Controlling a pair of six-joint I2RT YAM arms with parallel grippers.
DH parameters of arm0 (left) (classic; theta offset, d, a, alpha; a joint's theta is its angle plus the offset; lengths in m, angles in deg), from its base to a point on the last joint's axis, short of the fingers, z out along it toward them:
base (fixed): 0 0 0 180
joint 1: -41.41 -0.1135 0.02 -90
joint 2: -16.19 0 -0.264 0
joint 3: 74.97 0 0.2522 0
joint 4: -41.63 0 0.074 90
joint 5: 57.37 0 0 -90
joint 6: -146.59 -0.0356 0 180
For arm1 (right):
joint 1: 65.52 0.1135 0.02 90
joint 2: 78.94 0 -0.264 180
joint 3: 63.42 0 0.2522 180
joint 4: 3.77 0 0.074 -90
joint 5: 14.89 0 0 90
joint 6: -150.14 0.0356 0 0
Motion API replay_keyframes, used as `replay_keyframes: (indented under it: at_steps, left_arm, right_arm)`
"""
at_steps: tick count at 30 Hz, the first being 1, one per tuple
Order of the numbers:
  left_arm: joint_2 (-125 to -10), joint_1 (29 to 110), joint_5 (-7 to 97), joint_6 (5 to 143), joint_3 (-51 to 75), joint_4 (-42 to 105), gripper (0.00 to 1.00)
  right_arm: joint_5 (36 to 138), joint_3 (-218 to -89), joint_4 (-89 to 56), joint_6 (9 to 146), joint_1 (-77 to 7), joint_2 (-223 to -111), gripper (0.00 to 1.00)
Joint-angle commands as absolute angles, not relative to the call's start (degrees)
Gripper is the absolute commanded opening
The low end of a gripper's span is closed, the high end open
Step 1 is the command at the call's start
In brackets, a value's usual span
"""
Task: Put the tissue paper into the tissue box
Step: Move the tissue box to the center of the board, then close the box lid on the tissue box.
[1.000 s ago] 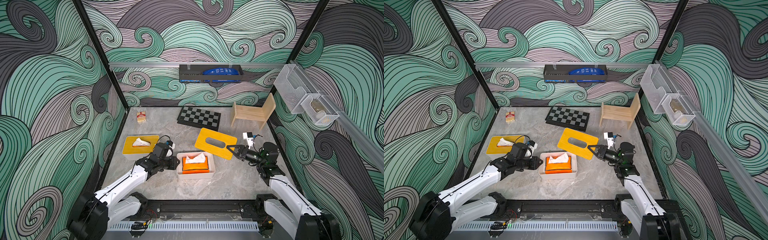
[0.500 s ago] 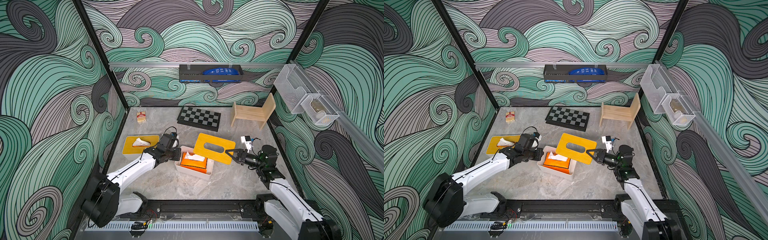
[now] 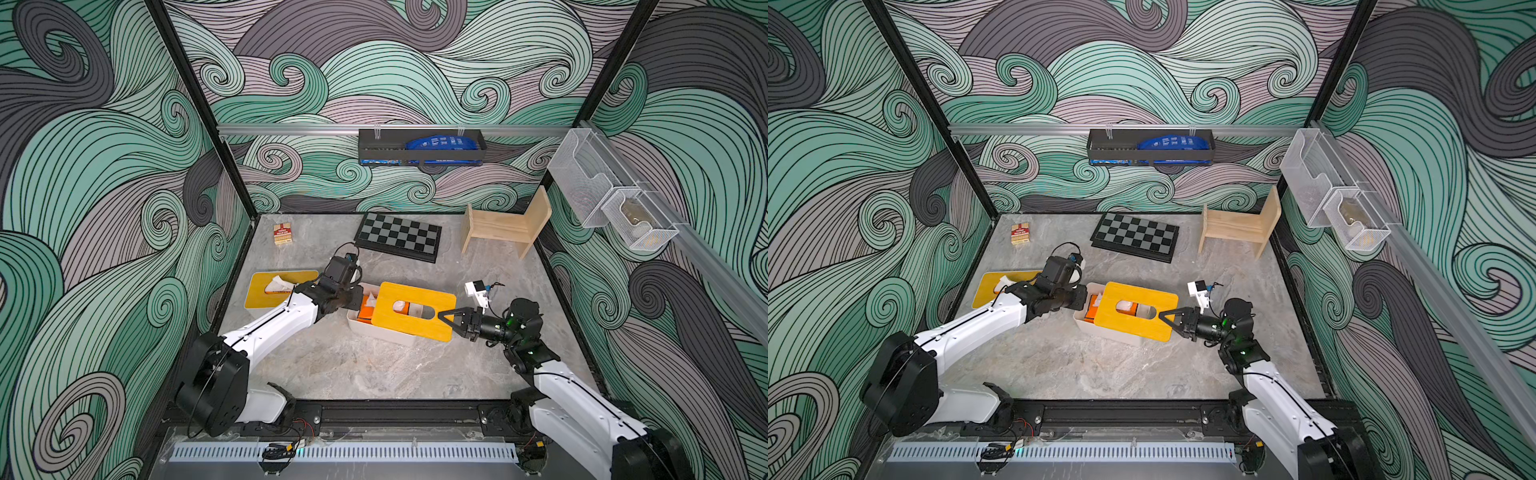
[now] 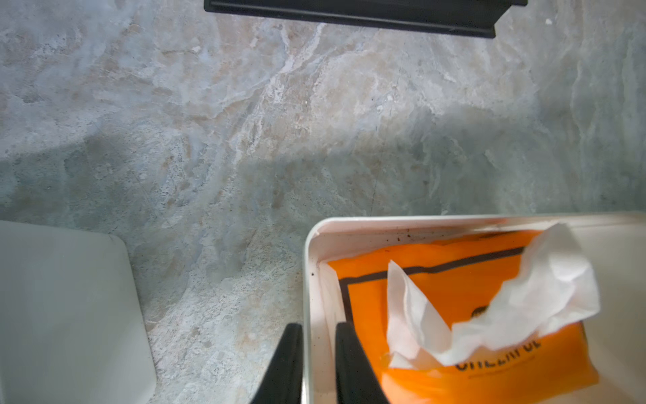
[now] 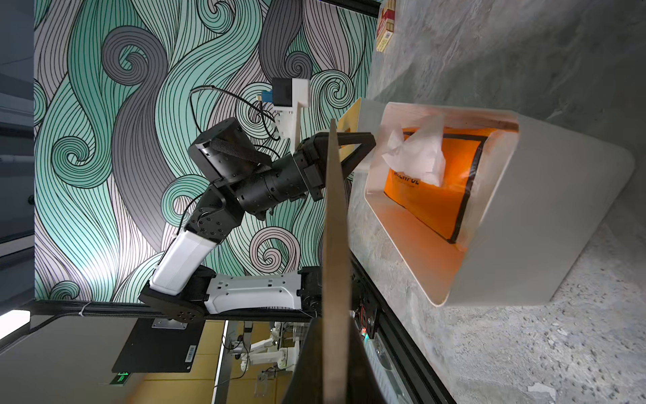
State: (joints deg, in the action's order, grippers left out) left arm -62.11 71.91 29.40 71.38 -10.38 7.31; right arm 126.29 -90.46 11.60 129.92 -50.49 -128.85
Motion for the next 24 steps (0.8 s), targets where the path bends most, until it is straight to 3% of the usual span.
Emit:
replay_keyframes:
  at_steps: [1,8,10,17,24]
  left_arm:
    - [-62.2,72.0,28.3,69.9,-8.0,7.0,0.30]
    - [-56.4,71.8,24.7,68.7,-6.3,6.7,0.46]
    - [-53.7,71.5,24.2,68.1,-6.6,7.8,0.59]
    - [-43.0,71.1,27.5,68.1,-12.0,16.2,0.90]
    - [-41.6,70.9,28.7,67.3,-15.0,18.0,0.96]
  right_arm:
    - [124.2,-89.9,19.1,132.7,-49.2,-129.8,0.00]
    - [121.2,-88.3,28.3,136.7,-46.3,-135.6,0.00]
    - [120.6,-88.1,31.9,138.2,-45.6,-138.1,0.00]
    - [119.2,-89.5,43.2,142.0,-42.6,-148.1,0.00]
    - [118.3,-91.1,55.3,147.1,-40.6,-158.9,0.00]
